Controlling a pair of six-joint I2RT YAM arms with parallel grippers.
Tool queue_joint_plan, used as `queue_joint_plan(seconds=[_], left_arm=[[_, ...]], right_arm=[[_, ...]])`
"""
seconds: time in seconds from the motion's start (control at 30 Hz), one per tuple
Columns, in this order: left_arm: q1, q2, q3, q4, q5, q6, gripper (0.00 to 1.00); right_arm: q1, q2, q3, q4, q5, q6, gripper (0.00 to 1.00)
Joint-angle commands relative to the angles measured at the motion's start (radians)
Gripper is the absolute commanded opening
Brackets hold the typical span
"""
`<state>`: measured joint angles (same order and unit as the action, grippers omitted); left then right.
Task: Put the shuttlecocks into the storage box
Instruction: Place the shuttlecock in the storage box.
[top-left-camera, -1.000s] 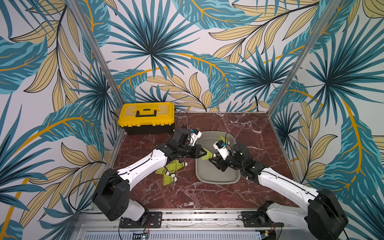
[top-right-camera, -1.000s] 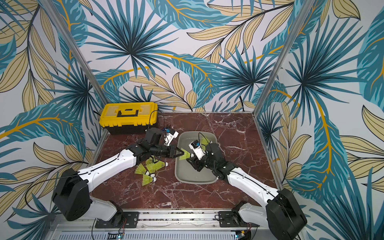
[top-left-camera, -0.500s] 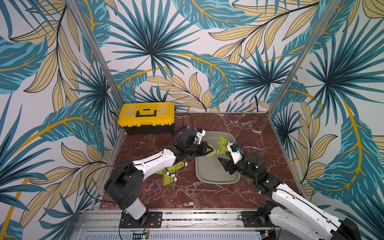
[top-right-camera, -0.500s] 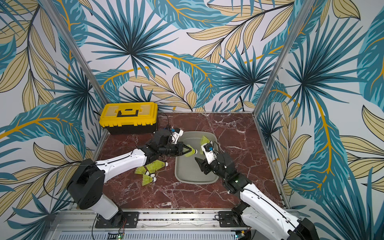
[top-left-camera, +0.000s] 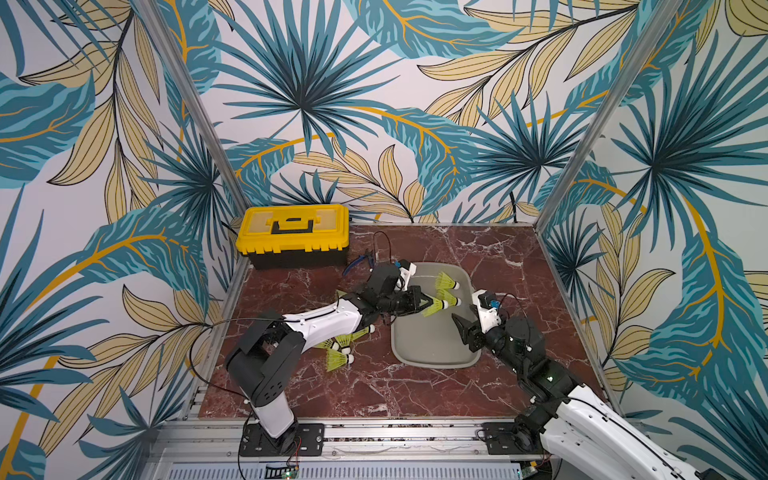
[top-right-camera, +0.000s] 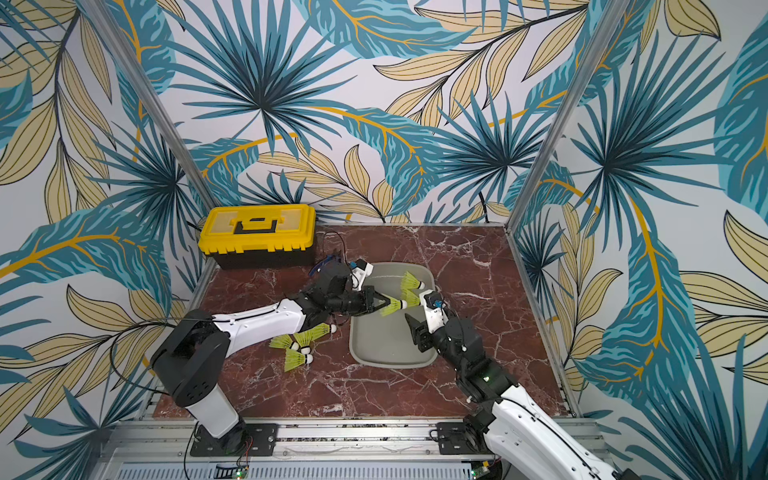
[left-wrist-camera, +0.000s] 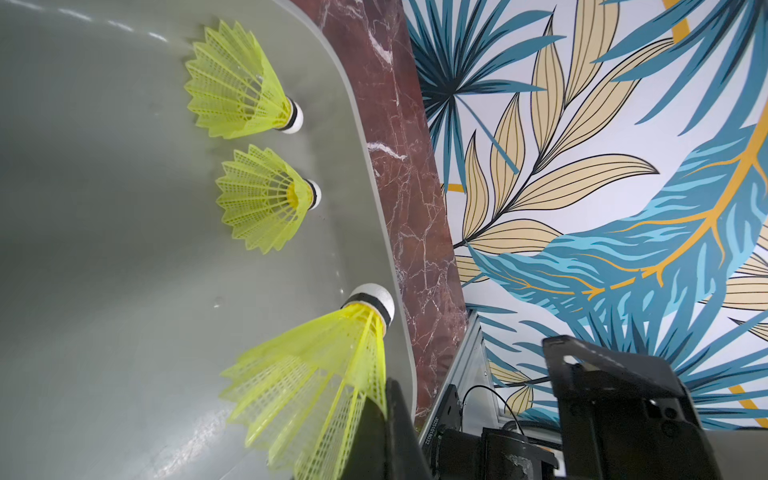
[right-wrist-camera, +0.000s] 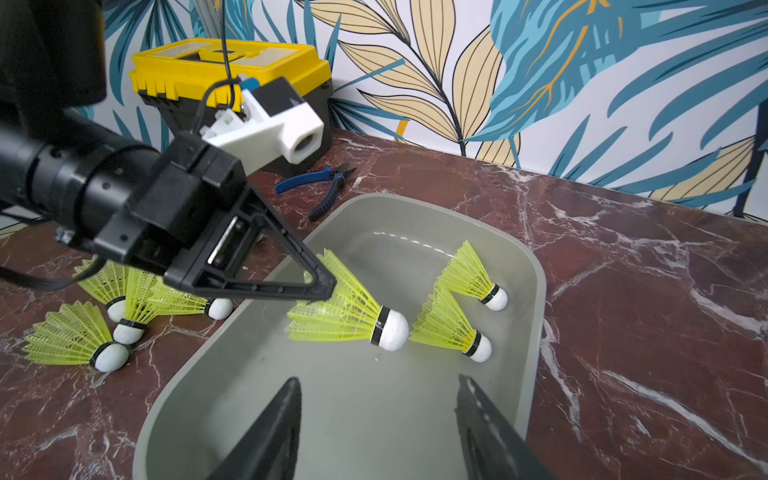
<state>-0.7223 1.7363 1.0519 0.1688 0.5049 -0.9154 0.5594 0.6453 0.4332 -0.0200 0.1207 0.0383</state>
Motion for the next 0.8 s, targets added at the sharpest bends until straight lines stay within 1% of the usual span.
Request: queue_joint_plan(seconds=[0.0,0.3,0.77], left_arm=[[-0.022,0.034,0.069,0.023,-0.014,-0.012,0.00],[-0.074,0.115,0.102,0.045,-0.033,-0.049,0.00],[-0.077,0.223,0.178,0.036,-0.023,-0.042,0.00]], right_arm=[[0.004,-0.020,-0.015,-0.039,0.058,0.032,0.60],[0.005,-0.038,-0.016,-0.064,0.114,0.045,0.60],[0.004,-0.047,-0.014,-0.084,0.132,0.051,0.60]])
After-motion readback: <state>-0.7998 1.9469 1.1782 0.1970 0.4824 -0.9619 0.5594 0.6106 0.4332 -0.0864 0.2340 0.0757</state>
